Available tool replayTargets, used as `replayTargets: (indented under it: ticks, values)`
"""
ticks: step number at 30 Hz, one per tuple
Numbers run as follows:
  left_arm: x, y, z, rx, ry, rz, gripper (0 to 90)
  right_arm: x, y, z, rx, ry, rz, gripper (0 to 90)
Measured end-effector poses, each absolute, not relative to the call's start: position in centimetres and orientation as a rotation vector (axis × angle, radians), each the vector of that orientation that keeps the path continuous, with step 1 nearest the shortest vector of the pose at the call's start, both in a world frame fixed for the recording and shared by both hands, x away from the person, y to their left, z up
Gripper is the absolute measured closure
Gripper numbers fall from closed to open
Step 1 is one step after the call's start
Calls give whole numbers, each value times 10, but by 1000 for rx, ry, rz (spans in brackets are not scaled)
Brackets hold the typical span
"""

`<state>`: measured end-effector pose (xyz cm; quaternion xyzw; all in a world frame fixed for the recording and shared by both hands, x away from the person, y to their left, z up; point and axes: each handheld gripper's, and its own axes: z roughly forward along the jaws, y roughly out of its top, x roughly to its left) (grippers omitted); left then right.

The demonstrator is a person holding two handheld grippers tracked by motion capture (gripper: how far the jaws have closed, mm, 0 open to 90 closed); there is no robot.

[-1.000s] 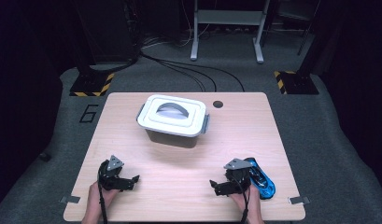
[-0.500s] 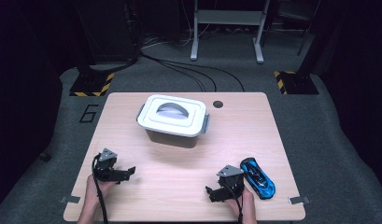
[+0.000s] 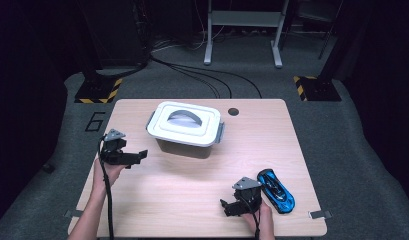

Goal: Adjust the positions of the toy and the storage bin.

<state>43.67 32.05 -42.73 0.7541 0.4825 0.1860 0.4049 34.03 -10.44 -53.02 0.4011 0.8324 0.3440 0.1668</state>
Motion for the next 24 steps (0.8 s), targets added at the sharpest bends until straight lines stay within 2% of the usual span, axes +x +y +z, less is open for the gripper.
replayTargets:
  ticks: [11, 17, 19, 20, 24]
  values:
    - [482, 296, -405, 1881, 1149, 461, 32, 341, -105, -530, 1149, 2356, 982, 9]
    - [512, 277, -400, 1972, 1101, 479, 75, 340, -105, -530, 1154, 2353, 979, 14]
    - [514, 275, -401, 1985, 1097, 487, 138, 340, -105, -530, 1155, 2352, 979, 14]
    - [520, 271, -404, 2035, 1093, 493, 143, 340, -105, -530, 1155, 2353, 979, 14]
    - [529, 271, -409, 2005, 1096, 410, 144, 340, -105, -530, 1154, 2353, 979, 15]
